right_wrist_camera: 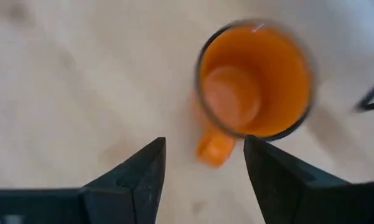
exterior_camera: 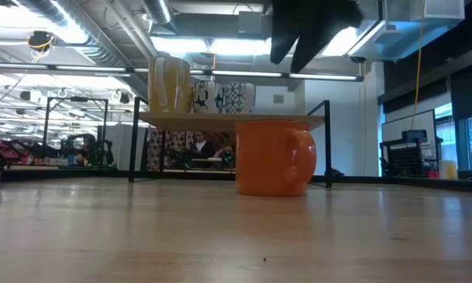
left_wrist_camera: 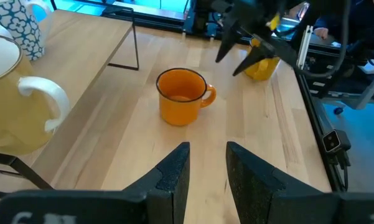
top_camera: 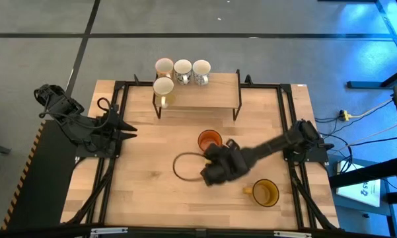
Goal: Place coffee mugs
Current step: Put the orange mug on the shelf
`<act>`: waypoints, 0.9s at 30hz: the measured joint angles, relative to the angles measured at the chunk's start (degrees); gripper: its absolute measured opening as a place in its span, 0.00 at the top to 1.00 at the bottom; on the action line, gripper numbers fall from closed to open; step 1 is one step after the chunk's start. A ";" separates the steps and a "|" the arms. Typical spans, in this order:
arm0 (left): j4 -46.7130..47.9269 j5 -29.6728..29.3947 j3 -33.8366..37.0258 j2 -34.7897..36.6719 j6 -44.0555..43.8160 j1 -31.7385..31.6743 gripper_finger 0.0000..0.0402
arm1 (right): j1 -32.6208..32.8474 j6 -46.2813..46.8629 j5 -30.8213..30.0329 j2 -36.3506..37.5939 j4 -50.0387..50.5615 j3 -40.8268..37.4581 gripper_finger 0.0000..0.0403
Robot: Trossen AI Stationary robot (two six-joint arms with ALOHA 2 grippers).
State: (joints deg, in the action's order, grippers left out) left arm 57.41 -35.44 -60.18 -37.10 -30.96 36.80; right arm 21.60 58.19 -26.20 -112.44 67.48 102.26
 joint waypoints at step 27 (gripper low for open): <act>0.00 0.00 0.00 -0.02 0.01 -0.01 0.75 | 10.11 26.06 -29.86 -0.11 -37.96 -36.37 0.49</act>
State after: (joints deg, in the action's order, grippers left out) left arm 57.41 -35.44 -60.18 -37.12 -30.95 36.79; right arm 31.70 84.24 -56.05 -112.55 29.52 65.90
